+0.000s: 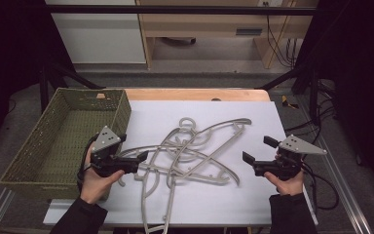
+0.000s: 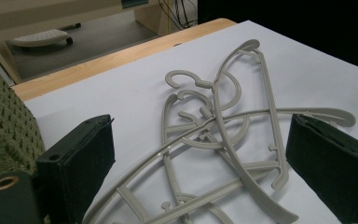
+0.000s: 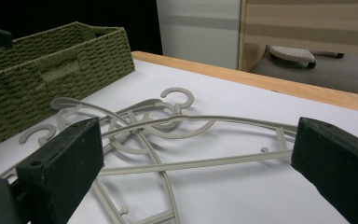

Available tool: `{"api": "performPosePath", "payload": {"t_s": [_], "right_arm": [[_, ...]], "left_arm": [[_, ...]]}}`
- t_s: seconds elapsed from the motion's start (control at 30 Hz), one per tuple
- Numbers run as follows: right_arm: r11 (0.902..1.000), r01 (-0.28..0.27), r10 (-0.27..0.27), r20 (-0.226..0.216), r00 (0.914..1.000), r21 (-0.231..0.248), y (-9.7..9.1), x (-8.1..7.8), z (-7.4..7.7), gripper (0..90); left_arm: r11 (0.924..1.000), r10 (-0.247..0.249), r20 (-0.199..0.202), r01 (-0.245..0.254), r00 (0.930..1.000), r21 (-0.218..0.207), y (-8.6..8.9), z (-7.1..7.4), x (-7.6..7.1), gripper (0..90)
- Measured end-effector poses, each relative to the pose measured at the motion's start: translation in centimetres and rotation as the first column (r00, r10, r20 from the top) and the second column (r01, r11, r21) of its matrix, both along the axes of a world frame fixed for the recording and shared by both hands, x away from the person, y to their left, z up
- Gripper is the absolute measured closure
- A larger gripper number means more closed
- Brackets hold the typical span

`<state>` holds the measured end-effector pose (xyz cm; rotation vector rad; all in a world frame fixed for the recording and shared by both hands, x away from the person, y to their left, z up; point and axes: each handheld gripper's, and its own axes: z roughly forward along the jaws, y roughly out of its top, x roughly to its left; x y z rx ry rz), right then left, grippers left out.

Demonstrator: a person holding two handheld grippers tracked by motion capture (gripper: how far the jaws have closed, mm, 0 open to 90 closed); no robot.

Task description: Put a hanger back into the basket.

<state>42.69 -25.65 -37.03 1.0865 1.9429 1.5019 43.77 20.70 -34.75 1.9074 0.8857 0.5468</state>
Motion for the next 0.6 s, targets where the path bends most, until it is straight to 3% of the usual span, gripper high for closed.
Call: {"api": "performPosePath", "payload": {"t_s": [0.2,0.43,0.6], "right_arm": [[1.0,-0.004,0.004,0.001,1.0,0.0,-0.1,0.0,0.0,2.6],[1.0,-0.004,0.004,0.002,1.0,0.006,-0.1,0.0,0.0,2.6],[1.0,0.0,0.0,0.001,1.0,0.008,-0.2,0.1,0.0,2.6]], "left_arm": [[0.9991,-0.029,-0.037,0.03,0.9989,0.03,-2.5,-0.4,1.1,8.5],[0.9984,-0.05,-0.066,0.052,0.9966,0.023,-4.7,-1.0,2.3,10.2],[0.9969,-0.061,-0.097,0.065,0.9934,0.043,-6.5,-1.9,3.6,11.9]]}}
